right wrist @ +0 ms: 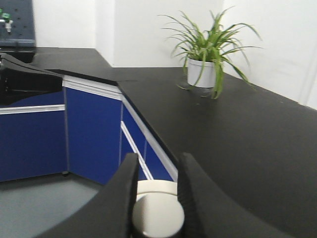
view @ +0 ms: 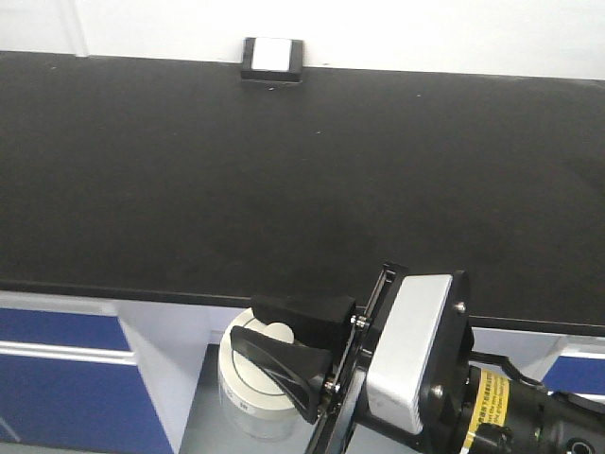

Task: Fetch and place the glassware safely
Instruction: 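Hold the jar in the right gripper as the base stops at the black bench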

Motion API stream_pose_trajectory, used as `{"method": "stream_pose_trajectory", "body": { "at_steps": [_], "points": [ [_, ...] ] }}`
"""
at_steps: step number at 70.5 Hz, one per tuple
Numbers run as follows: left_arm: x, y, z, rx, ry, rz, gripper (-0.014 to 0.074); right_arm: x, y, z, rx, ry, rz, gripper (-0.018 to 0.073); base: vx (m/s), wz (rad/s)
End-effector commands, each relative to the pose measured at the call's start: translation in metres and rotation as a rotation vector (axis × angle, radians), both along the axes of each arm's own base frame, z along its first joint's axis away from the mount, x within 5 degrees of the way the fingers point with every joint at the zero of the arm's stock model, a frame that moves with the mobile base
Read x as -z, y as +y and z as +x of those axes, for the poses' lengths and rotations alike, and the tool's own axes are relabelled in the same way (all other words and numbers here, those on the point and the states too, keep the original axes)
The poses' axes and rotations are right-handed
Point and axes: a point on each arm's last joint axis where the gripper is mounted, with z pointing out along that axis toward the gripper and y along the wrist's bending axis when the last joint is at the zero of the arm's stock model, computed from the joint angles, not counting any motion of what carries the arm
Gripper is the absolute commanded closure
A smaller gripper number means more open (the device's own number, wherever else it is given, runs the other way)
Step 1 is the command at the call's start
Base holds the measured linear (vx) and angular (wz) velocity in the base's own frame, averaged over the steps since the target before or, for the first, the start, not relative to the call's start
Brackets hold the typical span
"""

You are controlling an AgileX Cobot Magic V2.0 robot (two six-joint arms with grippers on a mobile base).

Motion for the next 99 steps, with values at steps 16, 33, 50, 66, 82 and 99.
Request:
{"method": "stream_pose_trajectory", "body": {
  "at_steps": [16, 33, 50, 66, 82, 99],
  "points": [
    [-0.0126, -0.0006, 0.0001, 0.009, -0.076, -0.009, 0.0603, -0.0234, -0.0005, -0.0025, -0.021, -0.068, 0.136, 0.0563, 0.10, -0.26],
    [-0.0126, -0.0006, 0.0001, 0.009, -0.076, -0.009, 0.0603, -0.0234, -0.0005, -0.0025, -0.021, -0.068, 0.136, 0.0563, 0.08, -0.15],
    [-0.0126, -0.0006, 0.0001, 0.009, -0.076, -0.009, 0.0603, -0.0234, -0.0005, -0.0025, -0.021, -0.068, 0.136, 0.0563, 0.07, -0.08],
    [-0.0127, -0.0006, 0.0001, 0.010, -0.077, -0.009, 0.0603, -0.0234, -0.0005, -0.0025, -0.021, -0.068, 0.136, 0.0563, 0.08, -0.02],
    [-0.0127, -0.0006, 0.0001, 0.010, -0.077, -0.009, 0.0603, -0.0234, -0.0005, -0.0025, -0.021, -0.068, 0.136, 0.0563, 0.09, 0.01],
    [-0.0127, -0.0006, 0.0001, 0.010, -0.077, -0.009, 0.0603, -0.0234, -0.0005, -0.0025, -0.021, -0.068, 0.136, 0.0563, 0.10, 0.00]
  ]
}}
